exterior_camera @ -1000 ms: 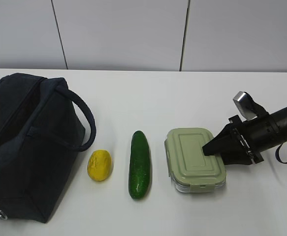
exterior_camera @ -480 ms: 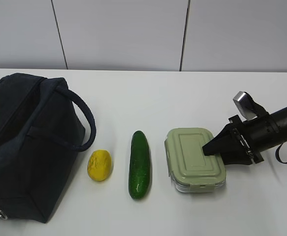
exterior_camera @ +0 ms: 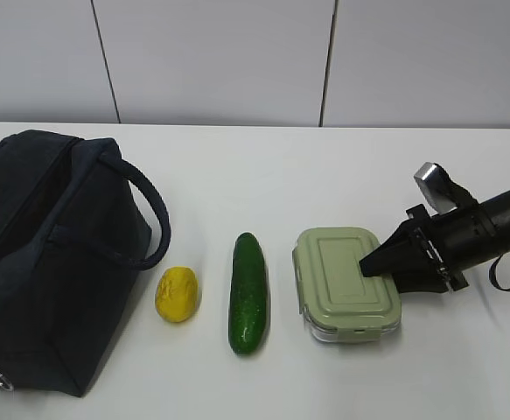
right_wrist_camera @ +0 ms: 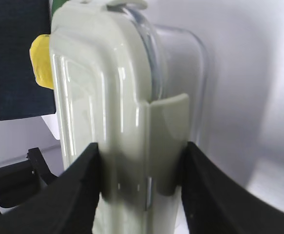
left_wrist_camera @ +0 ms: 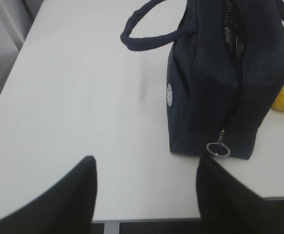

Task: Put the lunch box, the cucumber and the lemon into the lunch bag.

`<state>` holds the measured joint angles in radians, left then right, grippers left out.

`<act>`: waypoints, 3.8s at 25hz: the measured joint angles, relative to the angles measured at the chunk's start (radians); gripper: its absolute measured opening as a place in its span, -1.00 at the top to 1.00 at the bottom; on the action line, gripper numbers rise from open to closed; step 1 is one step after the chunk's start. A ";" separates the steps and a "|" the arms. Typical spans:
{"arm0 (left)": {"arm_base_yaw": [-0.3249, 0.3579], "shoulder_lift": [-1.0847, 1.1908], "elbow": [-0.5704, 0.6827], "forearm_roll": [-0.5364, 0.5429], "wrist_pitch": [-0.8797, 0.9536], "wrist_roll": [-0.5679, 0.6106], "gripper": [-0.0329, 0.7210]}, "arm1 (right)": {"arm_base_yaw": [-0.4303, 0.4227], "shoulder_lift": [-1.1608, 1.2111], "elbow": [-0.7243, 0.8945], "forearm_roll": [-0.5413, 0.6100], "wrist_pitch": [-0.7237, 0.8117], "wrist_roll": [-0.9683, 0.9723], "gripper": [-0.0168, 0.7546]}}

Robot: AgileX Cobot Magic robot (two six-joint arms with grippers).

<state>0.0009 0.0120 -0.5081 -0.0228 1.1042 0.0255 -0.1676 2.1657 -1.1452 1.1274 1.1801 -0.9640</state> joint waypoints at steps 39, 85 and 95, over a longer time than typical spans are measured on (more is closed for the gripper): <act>0.000 0.000 0.000 0.000 0.000 0.000 -0.27 | 0.000 -0.029 0.000 -0.003 -0.034 0.053 0.03; 0.000 0.521 -0.171 -0.126 -0.033 0.000 0.05 | 0.000 -0.247 0.000 0.035 -0.045 0.133 0.03; 0.001 0.842 -0.311 -0.138 -0.115 0.038 -0.01 | 0.000 -0.322 0.002 0.068 -0.035 0.163 0.03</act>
<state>0.0022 0.8540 -0.8195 -0.1608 0.9888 0.0637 -0.1676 1.8435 -1.1433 1.1955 1.1448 -0.8009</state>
